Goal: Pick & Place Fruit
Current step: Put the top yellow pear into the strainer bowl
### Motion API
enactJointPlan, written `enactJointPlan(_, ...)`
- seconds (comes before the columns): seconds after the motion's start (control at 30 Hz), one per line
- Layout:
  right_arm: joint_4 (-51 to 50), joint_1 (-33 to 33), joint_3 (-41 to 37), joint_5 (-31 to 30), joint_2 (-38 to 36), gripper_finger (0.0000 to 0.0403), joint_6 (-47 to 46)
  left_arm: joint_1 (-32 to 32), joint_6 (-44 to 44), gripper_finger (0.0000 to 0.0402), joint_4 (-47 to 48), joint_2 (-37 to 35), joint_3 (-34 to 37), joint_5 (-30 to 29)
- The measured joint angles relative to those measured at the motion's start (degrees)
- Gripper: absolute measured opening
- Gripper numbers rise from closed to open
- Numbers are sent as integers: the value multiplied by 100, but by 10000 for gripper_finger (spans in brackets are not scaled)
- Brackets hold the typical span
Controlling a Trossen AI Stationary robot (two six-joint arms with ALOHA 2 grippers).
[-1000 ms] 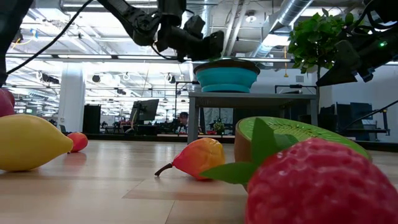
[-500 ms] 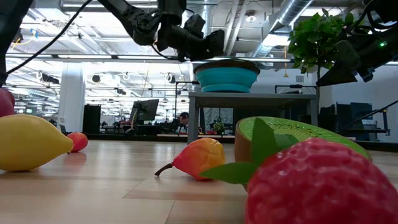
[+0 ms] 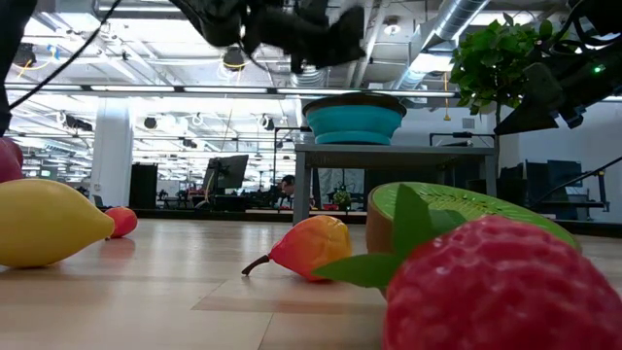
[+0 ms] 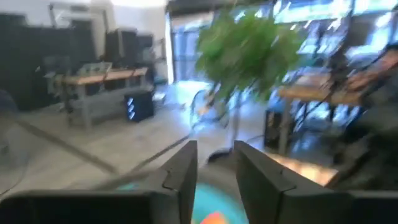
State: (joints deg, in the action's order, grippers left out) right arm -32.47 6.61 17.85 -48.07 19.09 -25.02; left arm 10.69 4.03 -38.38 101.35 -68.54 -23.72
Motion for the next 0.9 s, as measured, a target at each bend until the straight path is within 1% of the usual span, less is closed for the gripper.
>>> enactJointPlan(0.2, 8, 0, 0, 0, 1, 0, -2, -616, 0, 73, 7, -545, -6, 2)
enactJointPlan(0.4, 9, 0, 0, 0, 0, 0, -2, -1103, 2, 58, 492, -926, -6, 2)
enactJointPlan(0.9, 8, 0, 0, 0, 0, 0, -2, -2109, -15, 31, 1455, -954, -6, -5)
